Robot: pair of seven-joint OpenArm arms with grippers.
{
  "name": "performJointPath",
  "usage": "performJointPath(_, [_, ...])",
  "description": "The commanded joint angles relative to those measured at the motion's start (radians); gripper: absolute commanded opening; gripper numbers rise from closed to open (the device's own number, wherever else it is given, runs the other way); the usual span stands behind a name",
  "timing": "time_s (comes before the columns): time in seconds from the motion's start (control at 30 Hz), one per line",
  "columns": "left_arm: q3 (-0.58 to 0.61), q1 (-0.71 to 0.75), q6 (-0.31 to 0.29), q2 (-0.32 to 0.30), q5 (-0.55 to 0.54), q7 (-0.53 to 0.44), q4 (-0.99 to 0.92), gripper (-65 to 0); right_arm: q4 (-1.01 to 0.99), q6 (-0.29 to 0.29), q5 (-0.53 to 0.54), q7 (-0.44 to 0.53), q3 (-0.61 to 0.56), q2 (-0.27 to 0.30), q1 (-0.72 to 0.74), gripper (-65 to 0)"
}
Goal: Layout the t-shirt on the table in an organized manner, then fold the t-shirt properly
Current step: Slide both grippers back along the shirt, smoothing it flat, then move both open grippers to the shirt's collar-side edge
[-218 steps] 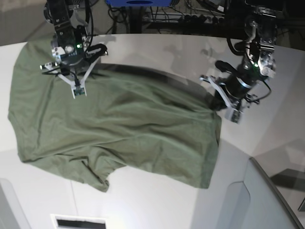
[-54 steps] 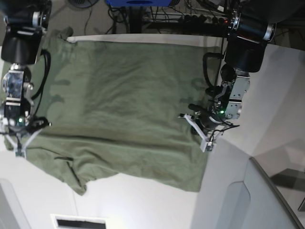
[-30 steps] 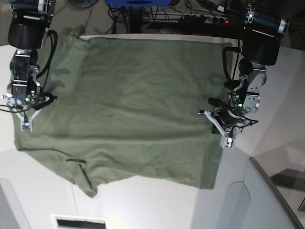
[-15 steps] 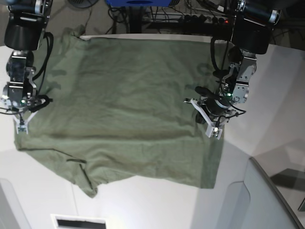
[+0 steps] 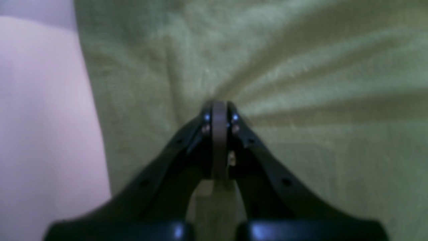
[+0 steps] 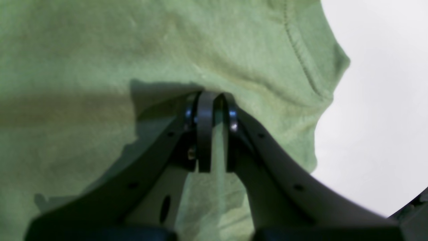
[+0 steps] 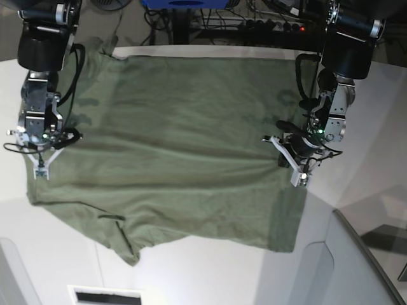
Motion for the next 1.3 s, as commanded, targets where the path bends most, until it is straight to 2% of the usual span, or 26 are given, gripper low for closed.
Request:
performJointPath(0.0, [-0.004,-0.011,0.015,-0.010,0.013,0.015,0.005,-65.0,0.004,0.021,0.021,-0.019,-0.003,0.000,0.005,-59.4])
performJointPath(0.3, [-0.004,-0.056,0.015,-0.024,0.013,0.015,0.007,-65.0,0.038,0.022,0.021,-0.017,-0.068,0.006,-0.001,-59.4])
performJointPath(0.43, [-0.004,-0.079,0.015,-0.024,0.009,0.019,0.036,-65.0,0.202,0.021,0.021,-0.020,-0.068,0.009,-0.048,-59.4])
performJointPath(0.57, [-0.028,-0.047,0.015,-0.024,0.007,0.027,0.163,-65.0,0.408,0.021,0.020,-0.029,-0.019,0.009,-0.120,-58.8])
performJointPath(0.63, [-0.095,0.005,0.015,-0.023,0.007,0.057,0.251,-65.0,0.492,0.022,0.026,-0.083,0.015,0.004,-0.151,-58.1])
performJointPath(0.7, [-0.166,0.051,0.012,-0.018,0.007,0.108,0.340,-65.0,0.546,0.038,0.027,-0.146,0.044,0.003,-0.168,-52.4])
performJointPath(0.73, [-0.201,0.084,0.012,-0.017,0.007,0.139,0.383,-65.0,0.569,0.073,0.027,-0.178,0.069,0.001,-0.179,-47.4])
performJointPath(0.8, [-0.256,0.137,0.010,-0.017,0.007,0.180,0.449,-65.0,0.601,0.185,0.058,-0.215,0.136,-0.017,-0.196,-36.6])
performJointPath(0.9, [-0.342,0.234,0.010,-0.018,0.007,0.189,0.505,-65.0,0.636,0.394,0.182,-0.263,0.327,-0.057,-0.214,-19.7])
performJointPath(0.97, [-0.402,0.292,0.009,-0.020,0.007,0.189,0.536,-65.0,0.639,0.500,0.250,-0.310,0.437,-0.070,-0.215,-12.0])
performJointPath(1.0, [-0.433,0.320,0.009,-0.021,0.007,0.189,0.547,-59.9,0.638,0.538,0.273,-0.345,0.486,-0.071,-0.217,-9.8])
performJointPath(1.07, [-0.488,0.360,-0.019,-0.021,0.006,0.189,0.553,-49.2,0.638,0.595,0.300,-0.392,0.558,-0.073,-0.222,-9.3])
performJointPath(1.13, [-0.543,0.394,-0.100,-0.018,0.006,0.189,0.548,-42.0,0.627,0.633,0.334,-0.401,0.584,-0.074,-0.240,-9.3])
performJointPath(1.2, [-0.592,0.420,-0.197,-0.003,0.006,0.192,0.541,-37.8,0.590,0.634,0.359,-0.399,0.590,-0.074,-0.251,-9.3])
performJointPath(1.27, [-0.634,0.444,-0.280,0.020,0.006,0.192,0.534,-36.7,0.540,0.634,0.366,-0.399,0.590,-0.071,-0.254,-9.3])
